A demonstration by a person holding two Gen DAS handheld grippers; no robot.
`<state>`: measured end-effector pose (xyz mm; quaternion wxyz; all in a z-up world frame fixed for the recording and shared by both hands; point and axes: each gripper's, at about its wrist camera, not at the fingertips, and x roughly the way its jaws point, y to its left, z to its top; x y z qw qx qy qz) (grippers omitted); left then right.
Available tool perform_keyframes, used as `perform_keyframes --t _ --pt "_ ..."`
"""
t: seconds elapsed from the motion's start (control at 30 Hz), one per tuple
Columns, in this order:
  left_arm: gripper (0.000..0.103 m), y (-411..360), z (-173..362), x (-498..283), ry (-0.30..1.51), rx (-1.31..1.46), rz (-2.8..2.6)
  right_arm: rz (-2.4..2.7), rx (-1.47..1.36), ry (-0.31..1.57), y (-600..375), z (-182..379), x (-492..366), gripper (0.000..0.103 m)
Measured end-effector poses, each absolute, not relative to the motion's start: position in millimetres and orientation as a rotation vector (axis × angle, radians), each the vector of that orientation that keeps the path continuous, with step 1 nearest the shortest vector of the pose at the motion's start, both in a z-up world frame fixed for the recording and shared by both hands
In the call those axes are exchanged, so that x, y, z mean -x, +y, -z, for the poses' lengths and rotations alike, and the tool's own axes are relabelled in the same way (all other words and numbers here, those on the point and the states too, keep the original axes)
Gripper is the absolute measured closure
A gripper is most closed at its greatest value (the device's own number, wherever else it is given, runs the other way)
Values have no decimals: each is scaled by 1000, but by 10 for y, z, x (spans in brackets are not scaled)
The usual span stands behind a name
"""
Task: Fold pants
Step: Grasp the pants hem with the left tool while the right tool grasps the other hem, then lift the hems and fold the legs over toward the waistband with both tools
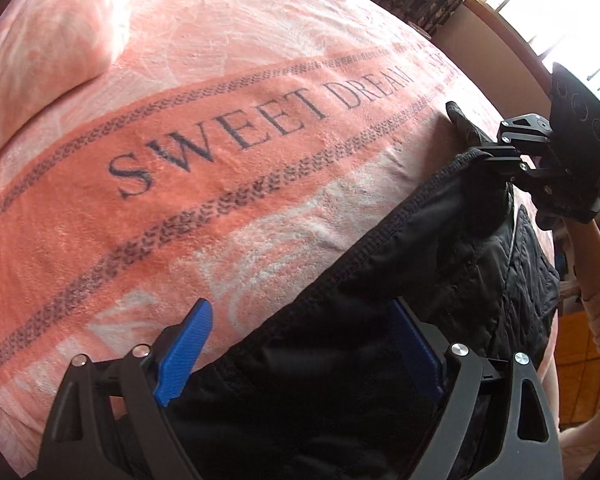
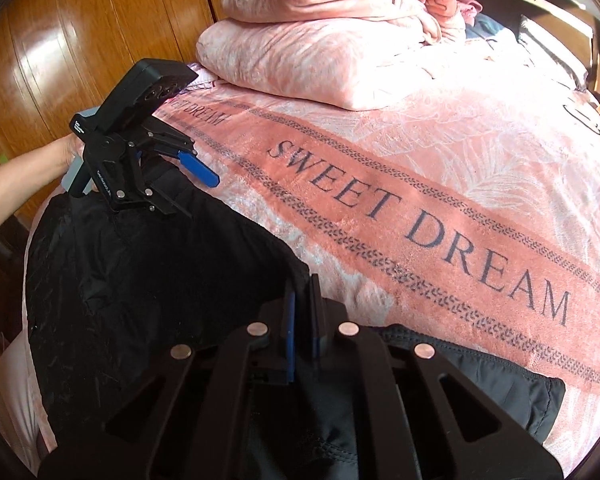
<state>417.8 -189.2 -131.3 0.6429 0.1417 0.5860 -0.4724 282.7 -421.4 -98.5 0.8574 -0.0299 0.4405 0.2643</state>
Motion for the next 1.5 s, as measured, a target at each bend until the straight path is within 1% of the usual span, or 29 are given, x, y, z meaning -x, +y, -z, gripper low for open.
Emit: perform_keyframes --t 0.03,0.1,0.13,0.17,0.2,0.23,0.27,0.3,0.33,0.37,0.43,0.6,0.77,0.97,1.13,1.27,1.5 --pt "4 -1899 1367 -4167 1383 -312 1098 -555 47 917 -4229 969 -2812 98" --pt "4 -1908 1401 -4138 1389 -335 1083 -553 34 905 -4223 959 -2798 98" --pt "5 -1894 1385 -4127 1374 -338 1072 -544 40 899 -4209 955 -2784 98" --pt "10 -1878 1377 -4114 1364 -333 1059 -538 35 899 -4208 946 -2785 98" --pt "16 -1857 1365 -4093 1351 -348 1030 -534 24 900 -4222 936 -2775 98" --pt "38 -1848 1364 -4074 1335 -387 997 -525 18 900 -4229 923 -2768 98" --pt "57 -1820 1358 -4049 1326 -412 976 -520 15 902 -4229 912 -2752 98" --pt "63 -1781 1343 -4030 1326 -405 969 -513 19 905 -4211 905 -2729 98" --pt "74 -1730 1298 -4004 1314 -395 965 -501 28 904 -4188 891 -2705 98" --pt "82 -1681 1236 -3962 1293 -382 964 -489 37 901 -4164 876 -2675 98" --pt "87 -1583 1101 -3866 1250 -340 956 -468 30 889 -4144 809 -2611 98" --pt "90 -1405 693 -3512 1110 -286 898 -430 23 830 -4050 502 -2352 98" --pt "90 -1298 203 -2847 955 -377 853 -418 61 755 -3939 161 -1792 97" --pt "90 -1191 -25 -2016 857 -459 796 -416 78 711 -3815 12 -923 97" --pt "90 -1089 39 -1373 818 -478 764 -411 74 747 -3687 168 -279 96" --pt "89 -1014 228 -894 826 -495 728 -408 45 816 -3605 426 72 96" --pt "87 -858 755 -459 954 -399 697 -393 -5 941 -3480 926 361 95"
